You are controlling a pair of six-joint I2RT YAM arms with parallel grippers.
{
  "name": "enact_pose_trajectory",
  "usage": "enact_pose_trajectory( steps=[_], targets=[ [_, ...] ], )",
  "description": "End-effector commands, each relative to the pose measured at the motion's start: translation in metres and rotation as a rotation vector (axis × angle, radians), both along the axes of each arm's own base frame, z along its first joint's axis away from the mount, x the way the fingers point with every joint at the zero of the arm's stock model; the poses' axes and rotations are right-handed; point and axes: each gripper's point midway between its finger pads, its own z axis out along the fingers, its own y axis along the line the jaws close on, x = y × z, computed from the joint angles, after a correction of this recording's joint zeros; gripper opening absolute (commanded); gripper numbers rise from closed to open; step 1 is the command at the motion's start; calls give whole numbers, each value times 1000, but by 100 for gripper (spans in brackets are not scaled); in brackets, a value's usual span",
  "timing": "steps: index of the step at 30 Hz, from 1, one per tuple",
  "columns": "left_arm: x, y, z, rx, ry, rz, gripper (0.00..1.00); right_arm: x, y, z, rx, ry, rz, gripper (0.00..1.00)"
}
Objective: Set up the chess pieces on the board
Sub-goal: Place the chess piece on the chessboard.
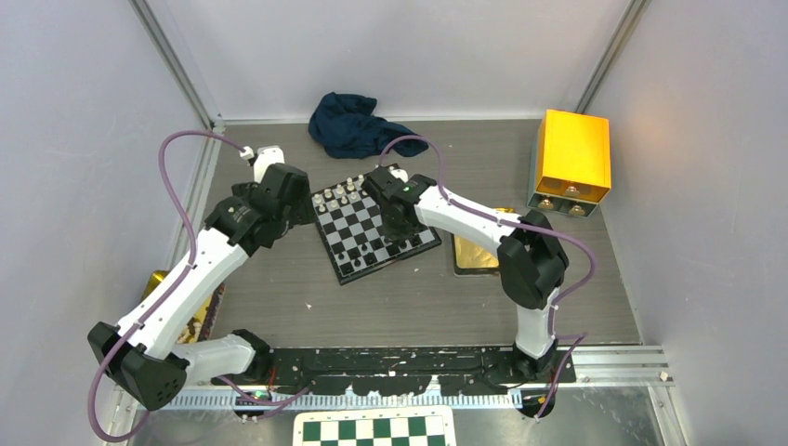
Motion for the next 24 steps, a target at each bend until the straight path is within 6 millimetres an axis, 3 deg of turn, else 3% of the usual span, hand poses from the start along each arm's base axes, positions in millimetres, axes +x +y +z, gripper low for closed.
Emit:
enact_pose_trajectory(
  steps=[1,24],
  targets=[
    [-1,5,9,-6,-39,22,100,13,19,10,38,-43,27,1],
    [7,1,3,30,-27,-6,100,13,30,-19,20,15,38,1]
  ],
)
